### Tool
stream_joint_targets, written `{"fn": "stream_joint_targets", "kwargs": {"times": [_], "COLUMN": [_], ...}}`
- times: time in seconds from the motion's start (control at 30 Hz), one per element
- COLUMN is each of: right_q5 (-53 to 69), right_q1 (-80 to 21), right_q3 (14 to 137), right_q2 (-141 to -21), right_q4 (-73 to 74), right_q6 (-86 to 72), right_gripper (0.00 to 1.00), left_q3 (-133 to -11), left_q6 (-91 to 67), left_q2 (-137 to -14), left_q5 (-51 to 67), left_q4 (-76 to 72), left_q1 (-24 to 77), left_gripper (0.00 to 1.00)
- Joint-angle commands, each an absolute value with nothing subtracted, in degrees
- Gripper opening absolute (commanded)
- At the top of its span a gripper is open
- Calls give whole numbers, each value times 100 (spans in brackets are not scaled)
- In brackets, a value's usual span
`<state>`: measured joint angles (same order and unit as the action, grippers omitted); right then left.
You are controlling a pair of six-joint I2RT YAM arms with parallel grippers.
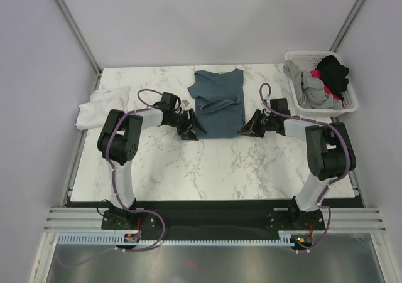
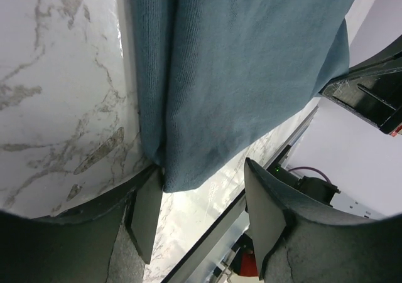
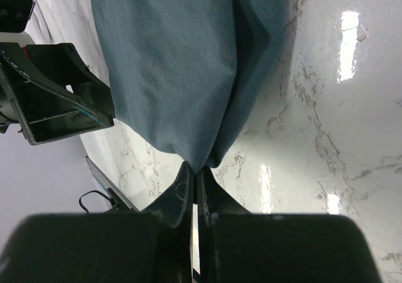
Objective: Fold and stack the t-shirts
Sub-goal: Fold the tshirt
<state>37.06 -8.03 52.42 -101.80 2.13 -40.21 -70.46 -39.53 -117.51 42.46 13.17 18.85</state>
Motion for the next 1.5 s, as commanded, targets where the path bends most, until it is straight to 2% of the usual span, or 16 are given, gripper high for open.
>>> {"fn": "stream_joint_targets", "kwargs": {"times": [0.0,0.03,0.07,0.33,0.53,0.73,0.93,1.1,1.23,1.33,1.47], "right_q5": [3727,3727,3718,3612,3858,3981,3894,3841,3893,3902,3902], "right_q1": [-791,-800,-791,-773,-756,-756,-765,-756,-765,-773,-765], "right_q3": [5274,5265,5256,5001,5106,5203,5484,5555,5730,6090,7255], "right_q2": [-10055,-10029,-9994,-9642,-9344,-8351,-7726,-7989,-8637,-9095,-10113], "right_q4": [44,44,79,105,517,1054,1441,1257,837,634,554], "right_q6": [-3964,-3964,-3964,-3911,-3955,-3955,-3727,-3797,-3885,-3859,-3736], "right_gripper": [0,0,0,0,0,0,0,0,0,0,0], "left_q3": [-7014,-6996,-6970,-6504,-6671,-6486,-6504,-6495,-6697,-7056,-8012], "left_q6": [-3876,-3876,-3919,-3893,-3587,-3419,-3384,-3445,-3393,-3384,-3227], "left_q2": [-11681,-11498,-11409,-10731,-10179,-9021,-8525,-8718,-9122,-9614,-10177], "left_q5": [4104,4104,3904,3911,3788,3692,3560,3542,3524,3525,3402], "left_q4": [1327,1327,1553,1486,2538,3111,3146,3112,2997,2830,2655], "left_q1": [1890,1881,1863,1828,1828,2047,2162,2127,1926,1697,1494], "left_gripper": [62,62,3,2,2,2,2,2,2,2,2]}}
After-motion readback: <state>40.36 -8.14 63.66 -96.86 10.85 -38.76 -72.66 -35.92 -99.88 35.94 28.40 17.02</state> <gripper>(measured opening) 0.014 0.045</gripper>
